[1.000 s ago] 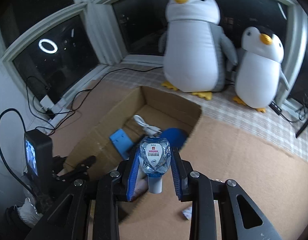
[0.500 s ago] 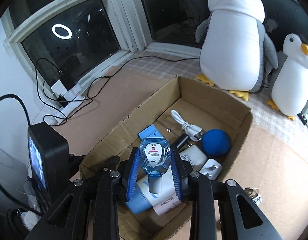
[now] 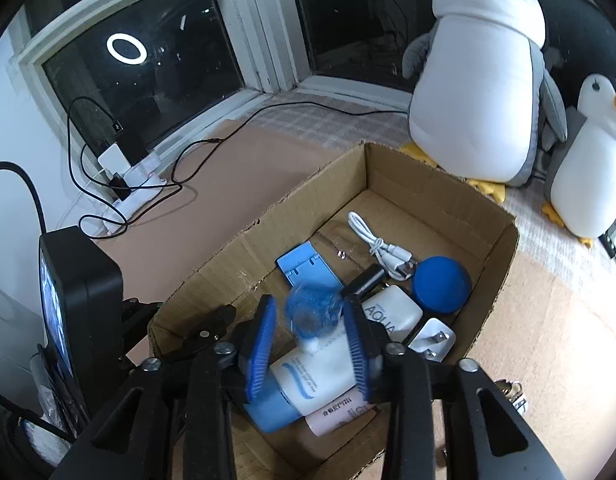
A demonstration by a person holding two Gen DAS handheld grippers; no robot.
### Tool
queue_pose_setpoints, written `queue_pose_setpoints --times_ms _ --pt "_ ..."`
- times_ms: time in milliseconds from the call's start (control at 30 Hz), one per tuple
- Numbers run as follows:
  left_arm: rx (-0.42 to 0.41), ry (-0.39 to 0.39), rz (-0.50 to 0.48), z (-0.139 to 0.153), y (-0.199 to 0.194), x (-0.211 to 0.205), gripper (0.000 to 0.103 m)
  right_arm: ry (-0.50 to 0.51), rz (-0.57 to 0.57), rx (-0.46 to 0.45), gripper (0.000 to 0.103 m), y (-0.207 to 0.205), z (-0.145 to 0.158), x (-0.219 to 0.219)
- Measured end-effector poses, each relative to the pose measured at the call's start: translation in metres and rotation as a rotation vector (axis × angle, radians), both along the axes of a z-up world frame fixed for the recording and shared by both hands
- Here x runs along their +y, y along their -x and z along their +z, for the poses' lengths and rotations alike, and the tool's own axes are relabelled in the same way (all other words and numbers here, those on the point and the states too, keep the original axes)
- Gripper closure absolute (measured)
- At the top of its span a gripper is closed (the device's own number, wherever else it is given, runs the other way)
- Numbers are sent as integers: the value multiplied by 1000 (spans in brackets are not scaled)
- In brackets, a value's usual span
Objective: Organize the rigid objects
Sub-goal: 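Carry the sanitizer bottle into the box and release it on the phone stand, then return the right gripper and grasp the patterned lighter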
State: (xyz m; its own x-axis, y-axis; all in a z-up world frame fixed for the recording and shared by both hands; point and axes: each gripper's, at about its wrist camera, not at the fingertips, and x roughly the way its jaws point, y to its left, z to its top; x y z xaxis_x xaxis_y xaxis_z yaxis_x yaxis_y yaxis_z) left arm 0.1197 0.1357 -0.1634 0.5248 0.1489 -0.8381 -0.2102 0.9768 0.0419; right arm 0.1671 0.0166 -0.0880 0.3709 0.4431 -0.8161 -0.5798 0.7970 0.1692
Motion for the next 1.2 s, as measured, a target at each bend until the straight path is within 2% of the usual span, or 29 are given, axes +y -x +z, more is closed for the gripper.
queue_pose_setpoints --times_ms 33,100,133,833,1200 --pt "1 0 0 0 0 0 78 0 -2 -8 52 0 1 0" --pt "1 1 0 0 0 0 78 2 -10 -27 42 1 4 -1" --pt "0 0 0 0 0 0 78 3 -14 -33 40 2 5 -1" --pt "0 1 -1 0 0 0 78 19 -79 -55 38 1 15 -39" --pt "0 1 0 0 0 0 78 20 -181 -34 38 -5 17 -106"
